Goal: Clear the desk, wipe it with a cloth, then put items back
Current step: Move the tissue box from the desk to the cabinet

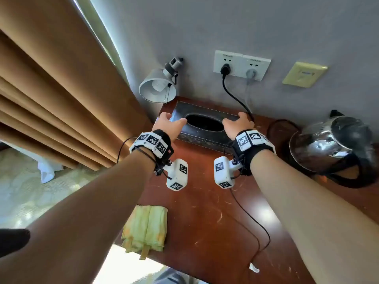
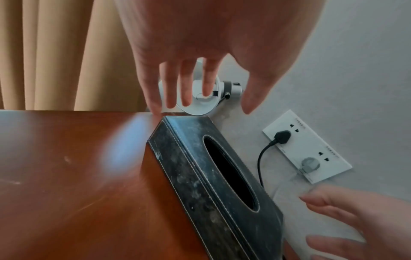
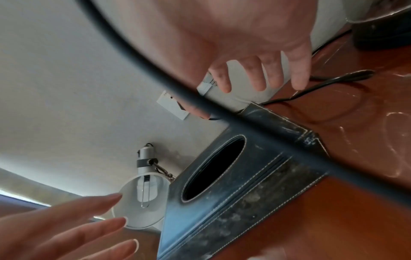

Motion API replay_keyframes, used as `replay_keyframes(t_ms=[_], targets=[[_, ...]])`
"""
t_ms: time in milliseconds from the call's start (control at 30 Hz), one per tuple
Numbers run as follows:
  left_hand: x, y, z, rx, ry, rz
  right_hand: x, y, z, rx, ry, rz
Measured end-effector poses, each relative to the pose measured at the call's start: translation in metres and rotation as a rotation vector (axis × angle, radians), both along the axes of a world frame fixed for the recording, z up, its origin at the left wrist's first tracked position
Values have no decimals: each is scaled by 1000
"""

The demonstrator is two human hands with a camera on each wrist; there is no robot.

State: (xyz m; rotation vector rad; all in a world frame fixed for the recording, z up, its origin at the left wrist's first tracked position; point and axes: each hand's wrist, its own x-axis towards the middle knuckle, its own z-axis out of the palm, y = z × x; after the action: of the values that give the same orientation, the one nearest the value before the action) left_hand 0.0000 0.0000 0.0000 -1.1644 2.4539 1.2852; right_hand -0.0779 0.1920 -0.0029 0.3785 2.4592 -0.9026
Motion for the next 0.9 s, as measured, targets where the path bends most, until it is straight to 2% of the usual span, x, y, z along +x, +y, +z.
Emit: replay_keyframes(t_ms=[367,600,900], targets=[[-54,-7,-34,-74,-217,-58,-23,-9,-44,3,-164,4],[-74,-11,-60,-70,-300,-74,-24,-13,-61,95,-109,-19],[-69,-18,-57,-99,-407,-198,-13,-4,-51,212,-80,38]])
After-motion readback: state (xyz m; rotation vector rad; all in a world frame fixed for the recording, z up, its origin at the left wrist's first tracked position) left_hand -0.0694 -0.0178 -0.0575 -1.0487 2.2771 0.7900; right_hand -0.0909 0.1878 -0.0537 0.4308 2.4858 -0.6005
